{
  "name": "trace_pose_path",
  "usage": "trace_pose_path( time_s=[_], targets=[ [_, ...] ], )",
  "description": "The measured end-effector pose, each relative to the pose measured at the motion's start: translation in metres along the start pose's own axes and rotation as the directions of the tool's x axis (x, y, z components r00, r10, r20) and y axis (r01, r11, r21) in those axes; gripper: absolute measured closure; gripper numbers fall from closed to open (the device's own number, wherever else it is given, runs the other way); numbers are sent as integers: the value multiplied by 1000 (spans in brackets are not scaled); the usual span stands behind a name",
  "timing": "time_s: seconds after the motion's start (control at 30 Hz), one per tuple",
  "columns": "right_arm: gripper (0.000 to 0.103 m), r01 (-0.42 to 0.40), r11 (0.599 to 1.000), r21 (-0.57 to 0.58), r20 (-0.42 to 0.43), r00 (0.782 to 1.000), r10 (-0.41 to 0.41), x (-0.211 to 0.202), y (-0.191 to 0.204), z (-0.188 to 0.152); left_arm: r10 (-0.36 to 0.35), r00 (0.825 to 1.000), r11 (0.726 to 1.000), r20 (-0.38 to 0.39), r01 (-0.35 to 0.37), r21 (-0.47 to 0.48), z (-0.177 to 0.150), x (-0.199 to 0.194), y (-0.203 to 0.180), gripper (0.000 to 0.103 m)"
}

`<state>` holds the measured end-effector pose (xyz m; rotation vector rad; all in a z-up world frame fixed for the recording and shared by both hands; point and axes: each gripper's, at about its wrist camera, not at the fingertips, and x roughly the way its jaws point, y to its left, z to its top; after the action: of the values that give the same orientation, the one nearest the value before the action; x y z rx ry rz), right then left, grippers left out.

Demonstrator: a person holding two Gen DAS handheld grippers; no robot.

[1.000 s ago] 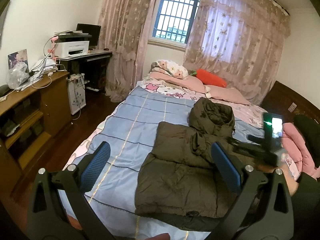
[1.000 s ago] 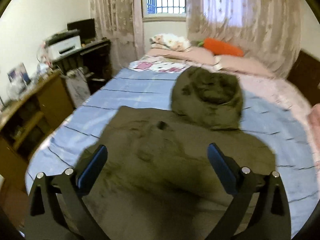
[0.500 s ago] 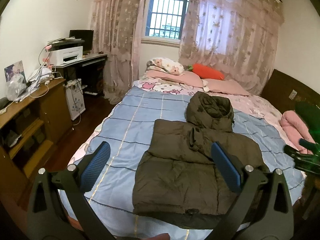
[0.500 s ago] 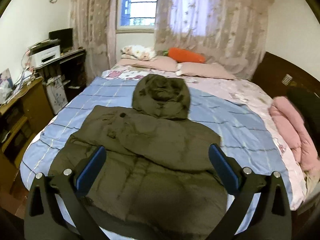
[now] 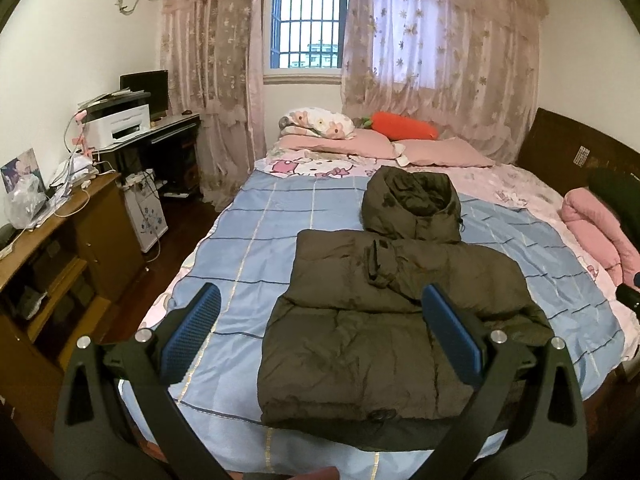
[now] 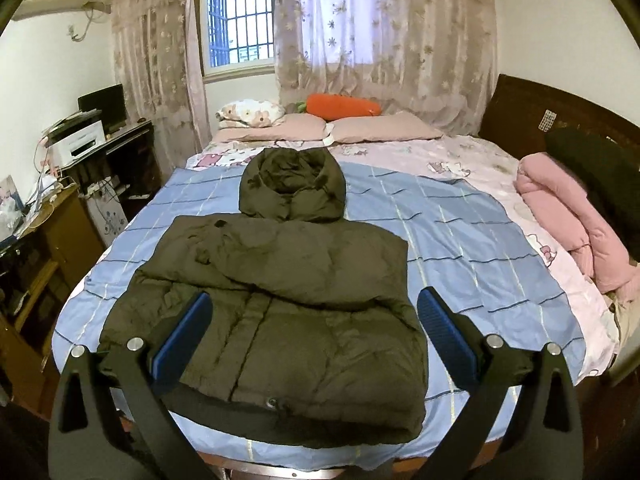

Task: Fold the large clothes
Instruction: 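Withdraw the right gripper up from the jacket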

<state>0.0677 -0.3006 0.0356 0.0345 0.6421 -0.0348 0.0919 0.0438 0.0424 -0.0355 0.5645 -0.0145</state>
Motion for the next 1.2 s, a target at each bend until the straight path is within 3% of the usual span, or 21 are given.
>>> trace_pose_path(
  time_s=[0.73, 0.93, 1.07, 1.2],
  targets=[
    [1, -10, 1000, 25, -4, 1000, 10, 1, -6, 3, 2, 1000, 1000, 4, -2, -5, -1, 1, 2, 2],
    [1, -28, 999, 34, 82, 996, 25, -20, -8, 7, -3, 1000, 998, -16, 4, 67, -10, 1, -7, 2],
    [1, -30, 999, 29, 92, 995, 28, -37, -22, -1, -48, 992, 993, -117, 60, 99, -15, -13, -13, 2],
    [1, -107, 994, 18, 204, 974, 101, -72, -38, -14, -72, 996, 992, -58, 78, 96, -34, -51, -15, 2]
  ],
)
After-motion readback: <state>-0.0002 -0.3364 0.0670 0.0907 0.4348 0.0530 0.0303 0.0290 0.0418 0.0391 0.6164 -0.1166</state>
